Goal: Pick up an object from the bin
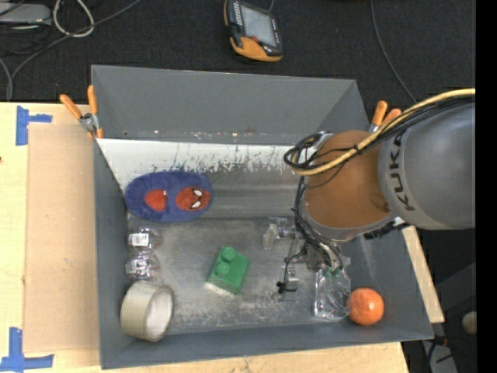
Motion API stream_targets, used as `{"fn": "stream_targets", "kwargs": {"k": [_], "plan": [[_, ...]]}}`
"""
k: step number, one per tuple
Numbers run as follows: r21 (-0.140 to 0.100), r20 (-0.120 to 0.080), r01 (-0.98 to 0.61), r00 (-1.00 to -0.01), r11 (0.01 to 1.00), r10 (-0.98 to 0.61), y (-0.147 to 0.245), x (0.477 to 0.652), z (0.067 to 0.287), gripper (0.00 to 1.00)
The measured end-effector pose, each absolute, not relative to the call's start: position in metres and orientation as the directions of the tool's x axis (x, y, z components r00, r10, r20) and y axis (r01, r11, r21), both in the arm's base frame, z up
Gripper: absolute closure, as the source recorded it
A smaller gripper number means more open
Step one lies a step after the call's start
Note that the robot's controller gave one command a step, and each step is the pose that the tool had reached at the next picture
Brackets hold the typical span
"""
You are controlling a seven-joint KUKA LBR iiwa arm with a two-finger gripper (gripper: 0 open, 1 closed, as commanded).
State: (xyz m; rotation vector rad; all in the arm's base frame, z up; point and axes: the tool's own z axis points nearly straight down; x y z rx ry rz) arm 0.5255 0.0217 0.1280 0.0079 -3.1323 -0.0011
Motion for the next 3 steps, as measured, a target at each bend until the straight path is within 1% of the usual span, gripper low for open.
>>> {"fn": "stream_targets", "kwargs": {"k": [1,2,3], "plan": [[0.001,0.002,-0.004,-1.0,1.0,-0.004,0.022,0.527,0.132,0.0],[0.003,0.009,-0.089,-0.996,0.996,-0.089,0.105,0.533,0.069,0.0],[-0.003,-0.005,-0.341,-0.94,0.94,-0.341,0.114,0.542,0.126,0.0]]}}
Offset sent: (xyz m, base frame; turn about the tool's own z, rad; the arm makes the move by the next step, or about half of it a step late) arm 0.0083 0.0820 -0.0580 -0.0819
